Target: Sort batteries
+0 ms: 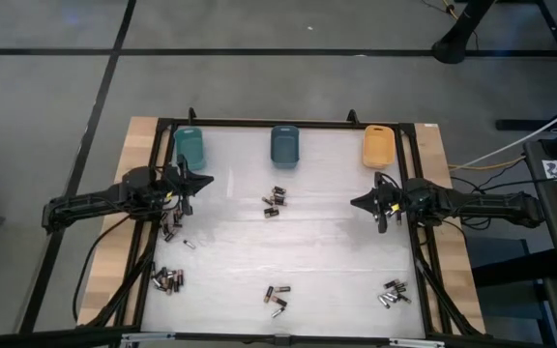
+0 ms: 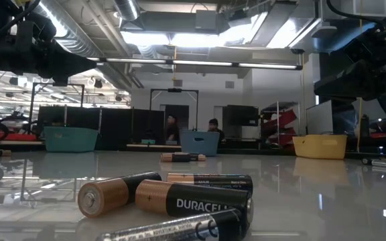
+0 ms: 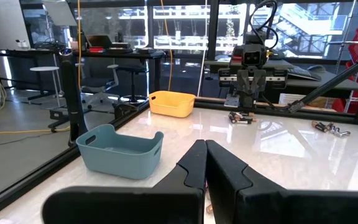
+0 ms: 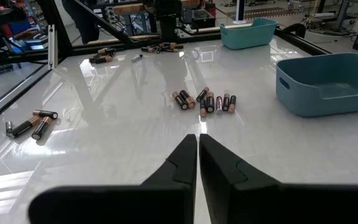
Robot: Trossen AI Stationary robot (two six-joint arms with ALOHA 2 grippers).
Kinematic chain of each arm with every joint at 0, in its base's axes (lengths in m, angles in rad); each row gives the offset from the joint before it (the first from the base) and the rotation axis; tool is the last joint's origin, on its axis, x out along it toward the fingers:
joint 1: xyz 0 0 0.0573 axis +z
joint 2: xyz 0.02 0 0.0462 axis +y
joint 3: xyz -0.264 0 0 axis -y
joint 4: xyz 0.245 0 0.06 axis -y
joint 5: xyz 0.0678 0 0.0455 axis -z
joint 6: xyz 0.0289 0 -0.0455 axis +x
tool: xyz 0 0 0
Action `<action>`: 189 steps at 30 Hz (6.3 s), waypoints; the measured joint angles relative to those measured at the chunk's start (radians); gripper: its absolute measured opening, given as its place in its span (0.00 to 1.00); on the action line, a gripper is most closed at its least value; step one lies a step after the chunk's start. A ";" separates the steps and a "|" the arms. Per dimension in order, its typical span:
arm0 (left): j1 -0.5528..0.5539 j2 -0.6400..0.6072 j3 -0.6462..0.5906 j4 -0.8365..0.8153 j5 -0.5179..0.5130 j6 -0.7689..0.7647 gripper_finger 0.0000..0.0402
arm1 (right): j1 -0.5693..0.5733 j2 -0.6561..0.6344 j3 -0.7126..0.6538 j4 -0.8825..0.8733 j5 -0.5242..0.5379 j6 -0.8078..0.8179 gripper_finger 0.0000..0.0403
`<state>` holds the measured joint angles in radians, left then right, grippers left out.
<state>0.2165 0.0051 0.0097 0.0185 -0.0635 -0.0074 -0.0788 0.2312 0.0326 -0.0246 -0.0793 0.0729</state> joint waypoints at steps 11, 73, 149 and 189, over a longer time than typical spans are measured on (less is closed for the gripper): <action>0.000 0.000 0.000 0.000 0.000 0.000 0.00 | 0.000 0.000 0.000 0.000 0.000 0.000 0.05; 0.001 0.174 0.191 0.028 0.053 -0.142 0.00 | 0.000 0.000 0.090 0.277 0.068 -0.061 0.05; -0.200 0.826 0.584 -0.210 -0.125 -0.072 0.41 | 0.001 0.823 0.656 0.146 0.094 -0.050 0.45; -0.408 1.727 0.675 0.323 -0.372 -0.166 0.40 | 0.013 0.991 0.728 0.260 0.273 -0.075 0.45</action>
<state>-0.1917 1.7321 0.6849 0.3410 -0.4357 -0.1738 -0.0658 1.2221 0.7609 0.2352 0.1942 -0.0021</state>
